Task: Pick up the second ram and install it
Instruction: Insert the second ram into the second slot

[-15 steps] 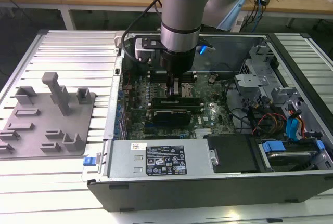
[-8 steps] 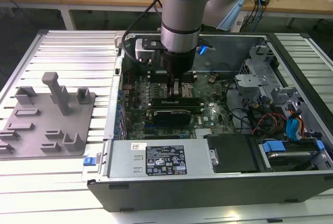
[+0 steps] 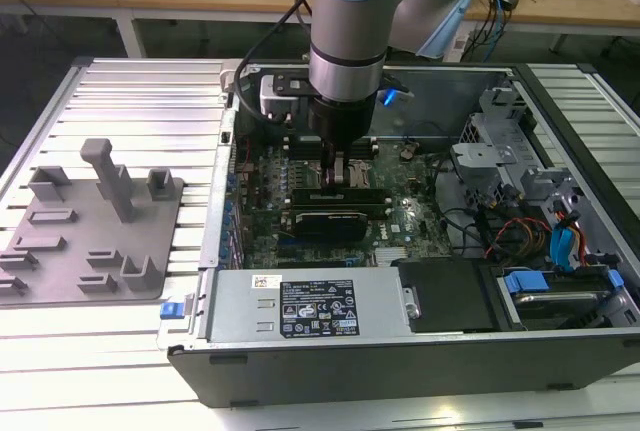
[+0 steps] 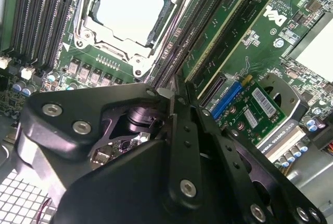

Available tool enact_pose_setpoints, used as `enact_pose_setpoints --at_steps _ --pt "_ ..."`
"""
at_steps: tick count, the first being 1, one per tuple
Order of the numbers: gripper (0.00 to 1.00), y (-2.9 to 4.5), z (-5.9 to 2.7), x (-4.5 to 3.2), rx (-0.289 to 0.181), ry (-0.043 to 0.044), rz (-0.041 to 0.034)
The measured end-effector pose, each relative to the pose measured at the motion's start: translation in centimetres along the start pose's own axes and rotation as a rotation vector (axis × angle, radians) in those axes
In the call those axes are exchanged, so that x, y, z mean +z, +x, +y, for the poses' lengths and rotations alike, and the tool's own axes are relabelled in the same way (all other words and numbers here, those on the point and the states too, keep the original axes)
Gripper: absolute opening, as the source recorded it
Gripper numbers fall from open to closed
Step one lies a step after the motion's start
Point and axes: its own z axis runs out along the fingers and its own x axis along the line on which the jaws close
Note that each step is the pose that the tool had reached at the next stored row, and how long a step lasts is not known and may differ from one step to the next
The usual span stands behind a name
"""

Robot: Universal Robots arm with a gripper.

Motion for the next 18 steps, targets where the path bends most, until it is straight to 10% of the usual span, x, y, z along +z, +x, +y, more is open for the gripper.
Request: enact_pose_setpoints --at_steps 18 --pt "0.09 0.02 -0.09 0.01 -0.007 0.0 -0.0008"
